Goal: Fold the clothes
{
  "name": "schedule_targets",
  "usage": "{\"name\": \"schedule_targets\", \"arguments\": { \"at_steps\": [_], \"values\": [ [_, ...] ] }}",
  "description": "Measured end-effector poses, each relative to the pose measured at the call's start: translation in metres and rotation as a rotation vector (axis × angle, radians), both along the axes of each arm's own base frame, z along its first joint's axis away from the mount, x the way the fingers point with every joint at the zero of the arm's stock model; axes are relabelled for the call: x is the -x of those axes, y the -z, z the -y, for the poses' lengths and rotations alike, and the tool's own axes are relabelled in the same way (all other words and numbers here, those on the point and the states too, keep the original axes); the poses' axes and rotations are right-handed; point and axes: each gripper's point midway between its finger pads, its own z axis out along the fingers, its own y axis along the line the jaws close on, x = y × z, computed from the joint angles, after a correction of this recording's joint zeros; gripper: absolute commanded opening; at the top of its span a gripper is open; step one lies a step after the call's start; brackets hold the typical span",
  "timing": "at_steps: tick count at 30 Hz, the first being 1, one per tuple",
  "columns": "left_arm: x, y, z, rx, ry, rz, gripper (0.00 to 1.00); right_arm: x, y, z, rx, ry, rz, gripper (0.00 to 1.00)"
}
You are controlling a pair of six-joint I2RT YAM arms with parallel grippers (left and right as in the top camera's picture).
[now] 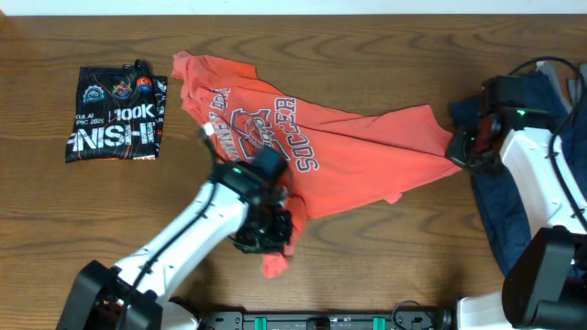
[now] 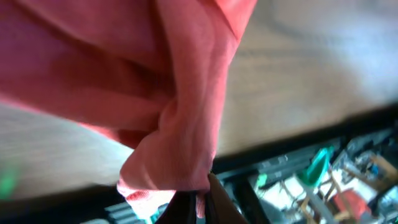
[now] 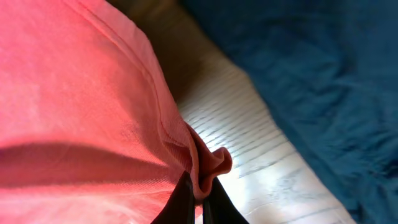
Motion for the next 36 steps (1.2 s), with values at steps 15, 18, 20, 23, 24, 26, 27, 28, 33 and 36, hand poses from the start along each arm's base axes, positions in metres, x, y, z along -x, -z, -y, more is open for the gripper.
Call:
{"name": "schedule_targets", "arguments": {
  "at_steps": [15, 18, 20, 23, 24, 26, 27, 28, 33, 36],
  "values": [
    [-0.025, 0.011, -0.053, -0.223, -0.195, 0.039, 0.56, 0.003, 0.0, 0.009, 0.007, 0.025, -0.006, 0.05],
    [-0.045, 0.015, -0.06, -0.233, -0.291, 0.084, 0.64, 0.003, 0.0, 0.009, 0.007, 0.025, -0.009, 0.05],
    [-0.05, 0.019, -0.062, -0.239, -0.331, 0.098, 0.66, 0.004, 0.0, 0.009, 0.006, 0.025, -0.012, 0.05],
    [-0.047, 0.028, -0.064, -0.25, -0.37, 0.089, 0.67, 0.005, 0.001, 0.009, 0.007, 0.022, -0.015, 0.05],
    [-0.046, 0.032, -0.065, -0.252, -0.378, 0.085, 0.66, 0.005, 0.001, 0.009, 0.007, 0.021, -0.016, 0.05],
    [-0.042, 0.038, -0.065, -0.254, -0.395, 0.071, 0.67, 0.005, 0.001, 0.009, 0.007, 0.017, -0.018, 0.05],
    [-0.04, 0.042, -0.065, -0.252, -0.401, 0.064, 0.67, 0.006, 0.001, 0.009, 0.007, 0.016, -0.019, 0.05],
    [-0.038, 0.044, -0.065, -0.249, -0.406, 0.056, 0.67, 0.006, 0.001, 0.009, 0.007, 0.014, -0.021, 0.05],
    [-0.033, 0.058, -0.063, -0.233, -0.433, 0.045, 0.67, 0.008, 0.001, 0.008, 0.007, 0.01, -0.027, 0.05],
    [-0.032, 0.061, -0.062, -0.228, -0.451, 0.039, 0.67, 0.008, 0.001, 0.008, 0.007, 0.007, -0.031, 0.06]
  ]
}}
